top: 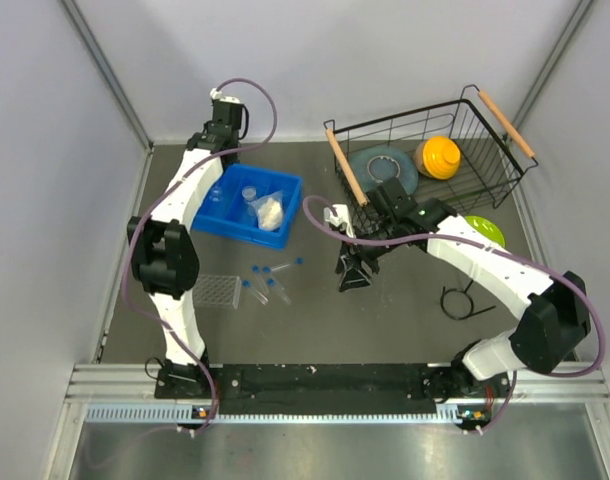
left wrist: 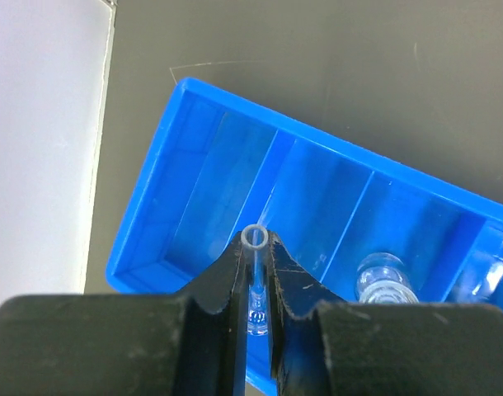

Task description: Organize the chemistry lab equipment

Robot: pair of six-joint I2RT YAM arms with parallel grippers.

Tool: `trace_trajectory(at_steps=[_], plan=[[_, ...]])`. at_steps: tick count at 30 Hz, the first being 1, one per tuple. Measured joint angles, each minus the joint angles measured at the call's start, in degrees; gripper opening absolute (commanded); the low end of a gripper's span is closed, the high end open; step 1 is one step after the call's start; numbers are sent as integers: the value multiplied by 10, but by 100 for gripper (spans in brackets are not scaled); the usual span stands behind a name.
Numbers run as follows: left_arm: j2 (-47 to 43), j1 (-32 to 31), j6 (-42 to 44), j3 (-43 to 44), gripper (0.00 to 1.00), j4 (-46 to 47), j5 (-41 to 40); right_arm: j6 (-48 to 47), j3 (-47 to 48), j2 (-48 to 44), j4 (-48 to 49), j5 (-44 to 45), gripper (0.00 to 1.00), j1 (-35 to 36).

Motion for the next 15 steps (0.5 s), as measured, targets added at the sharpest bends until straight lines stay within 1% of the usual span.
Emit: trace_trajectory(at_steps=[7, 8, 11, 13, 15], plan=[[59, 14, 12, 13, 8, -13, 0, -2, -2, -1, 0, -1, 57, 0], [64, 16, 12, 13, 10, -14, 1, -2, -2, -1, 0, -1, 57, 0], [78, 21, 13, 14, 11, -16, 4, -2, -2, -1, 0, 0, 57, 0], [88, 24, 13, 14, 13, -18, 8, -2, -2, -1, 0, 0, 57, 0], [97, 26, 12, 16, 18, -19, 14, -2, -2, -1, 0, 0, 57, 0]])
